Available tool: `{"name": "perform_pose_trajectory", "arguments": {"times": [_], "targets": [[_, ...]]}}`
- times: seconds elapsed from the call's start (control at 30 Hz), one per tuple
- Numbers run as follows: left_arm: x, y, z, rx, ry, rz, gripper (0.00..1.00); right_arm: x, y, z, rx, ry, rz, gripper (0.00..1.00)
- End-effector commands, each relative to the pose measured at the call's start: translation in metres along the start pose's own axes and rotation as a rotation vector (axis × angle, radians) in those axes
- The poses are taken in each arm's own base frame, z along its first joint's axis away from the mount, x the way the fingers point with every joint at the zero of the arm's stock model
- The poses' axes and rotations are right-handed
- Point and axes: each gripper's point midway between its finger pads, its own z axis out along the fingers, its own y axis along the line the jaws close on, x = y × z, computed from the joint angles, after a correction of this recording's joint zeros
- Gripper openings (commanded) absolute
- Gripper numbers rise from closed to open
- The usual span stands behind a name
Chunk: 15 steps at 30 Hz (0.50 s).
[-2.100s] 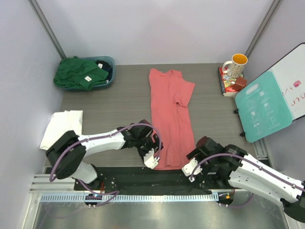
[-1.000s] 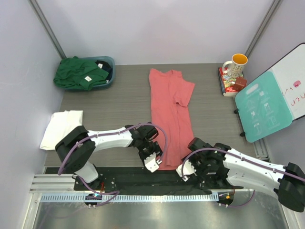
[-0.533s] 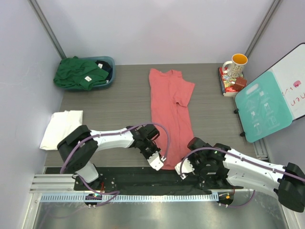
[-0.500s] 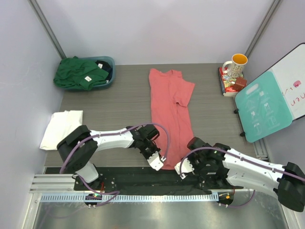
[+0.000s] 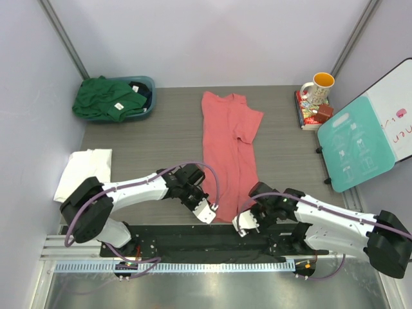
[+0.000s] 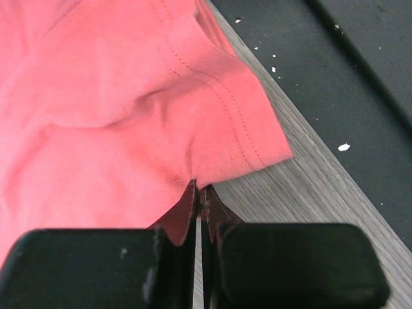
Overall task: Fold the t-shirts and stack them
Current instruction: Grab the bottom of the folded rectangular tshirt with both arms
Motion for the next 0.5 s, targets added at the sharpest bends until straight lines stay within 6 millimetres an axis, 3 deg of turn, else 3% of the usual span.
{"name": "perform_pose_trajectory", "arguments": {"times": [0.0,0.13,0.47], "targets": [[0.002,-0.001,-0.009,-0.026,0.018,-0.059,0.01,-0.010,-0.069,-0.012,0.215,0.014,-0.029,0.01],[0.003,0.009,-0.008,-0.056,0.023,-0.055,0.16,-0.017,-0.093,-0.018,0.275,0.003,-0.007,0.01],[0.005,0.008,-0.014,-0.056,0.045,-0.059,0.16,-0.024,-0.127,-0.027,0.352,-0.008,0.038,0.01]]}}
